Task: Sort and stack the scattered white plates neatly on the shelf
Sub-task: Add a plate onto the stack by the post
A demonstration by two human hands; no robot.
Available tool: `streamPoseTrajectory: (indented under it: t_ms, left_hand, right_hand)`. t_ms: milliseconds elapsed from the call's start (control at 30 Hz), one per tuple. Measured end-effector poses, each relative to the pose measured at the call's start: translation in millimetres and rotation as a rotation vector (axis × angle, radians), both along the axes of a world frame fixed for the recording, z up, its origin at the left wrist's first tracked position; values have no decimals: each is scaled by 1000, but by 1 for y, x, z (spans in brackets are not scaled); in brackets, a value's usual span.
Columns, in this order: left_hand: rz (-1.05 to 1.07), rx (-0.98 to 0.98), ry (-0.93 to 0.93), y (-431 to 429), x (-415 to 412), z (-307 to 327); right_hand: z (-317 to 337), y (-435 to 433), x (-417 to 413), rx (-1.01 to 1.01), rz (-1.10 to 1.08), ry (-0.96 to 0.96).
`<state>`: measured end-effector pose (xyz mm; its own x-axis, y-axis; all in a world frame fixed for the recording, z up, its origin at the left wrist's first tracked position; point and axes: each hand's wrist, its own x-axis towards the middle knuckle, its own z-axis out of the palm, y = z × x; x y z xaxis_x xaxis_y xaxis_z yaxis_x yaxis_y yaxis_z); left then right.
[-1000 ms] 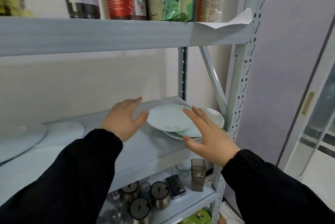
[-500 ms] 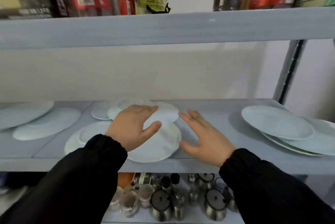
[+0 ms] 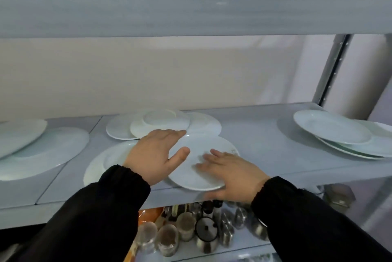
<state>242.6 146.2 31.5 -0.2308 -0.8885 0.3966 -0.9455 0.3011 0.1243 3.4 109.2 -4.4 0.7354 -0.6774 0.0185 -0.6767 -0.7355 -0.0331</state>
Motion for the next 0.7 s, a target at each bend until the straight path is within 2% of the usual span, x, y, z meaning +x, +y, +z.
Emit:
streamPoseTrajectory:
  t_ms: [133,400,467,567,700]
  left_hand:
    - [-91,7,-2,-14,-10,1]
    - [-281,18,27,-42,-65,0]
    - [-317,30,46,-49,-82,-1]
    - [-349,19,74,-63,-107,-4]
    - [-349,7,215,-84,-136,-5]
  right_hand:
    - [1,7,-7,-14,-3,62]
    - [-3,28,-71,1,-121,29]
    - [-7,33,-96,-115,-88,-28]
    - [-8,40,-136,-171,-113,-50]
    - [18,44,-185,-357,-138,-68]
